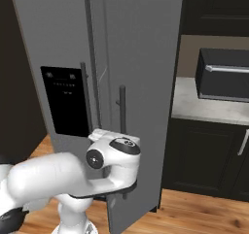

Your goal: Take the cake and donut from the fridge and place them on the empty tray on the dining counter.

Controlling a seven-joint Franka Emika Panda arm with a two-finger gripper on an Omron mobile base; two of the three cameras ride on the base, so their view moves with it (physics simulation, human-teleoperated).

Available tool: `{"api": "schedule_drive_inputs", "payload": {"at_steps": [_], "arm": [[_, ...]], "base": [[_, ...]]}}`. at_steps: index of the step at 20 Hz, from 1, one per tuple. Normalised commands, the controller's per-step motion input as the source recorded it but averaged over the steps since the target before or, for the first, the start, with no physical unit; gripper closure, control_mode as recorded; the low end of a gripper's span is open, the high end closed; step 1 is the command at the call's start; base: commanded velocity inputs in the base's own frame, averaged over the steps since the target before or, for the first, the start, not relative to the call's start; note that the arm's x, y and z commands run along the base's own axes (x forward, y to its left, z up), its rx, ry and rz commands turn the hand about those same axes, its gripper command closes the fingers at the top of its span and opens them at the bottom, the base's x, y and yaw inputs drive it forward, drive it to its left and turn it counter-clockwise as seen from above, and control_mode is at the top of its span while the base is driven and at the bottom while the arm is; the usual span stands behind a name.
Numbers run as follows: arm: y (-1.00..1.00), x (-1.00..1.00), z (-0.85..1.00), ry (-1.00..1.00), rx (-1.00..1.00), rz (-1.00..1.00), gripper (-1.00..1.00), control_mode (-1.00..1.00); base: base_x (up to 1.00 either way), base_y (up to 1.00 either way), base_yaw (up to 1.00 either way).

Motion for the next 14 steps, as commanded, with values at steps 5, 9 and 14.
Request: {"api": "schedule_drive_inputs", "payload": {"at_steps": [5,9,14], "arm": [[0.02,-0.50,0.89,0.00,-0.07,0.00,-1.00,-1.00],[0.00,-0.59,1.00,0.00,0.00,0.00,-1.00,-1.00],[0.00,-0.71,1.00,0.00,0.00,0.00,-1.00,-1.00]], "base": [[0.00,0.00,0.00],[0.00,0.00,0.00],[0.00,0.00,0.00]]}}
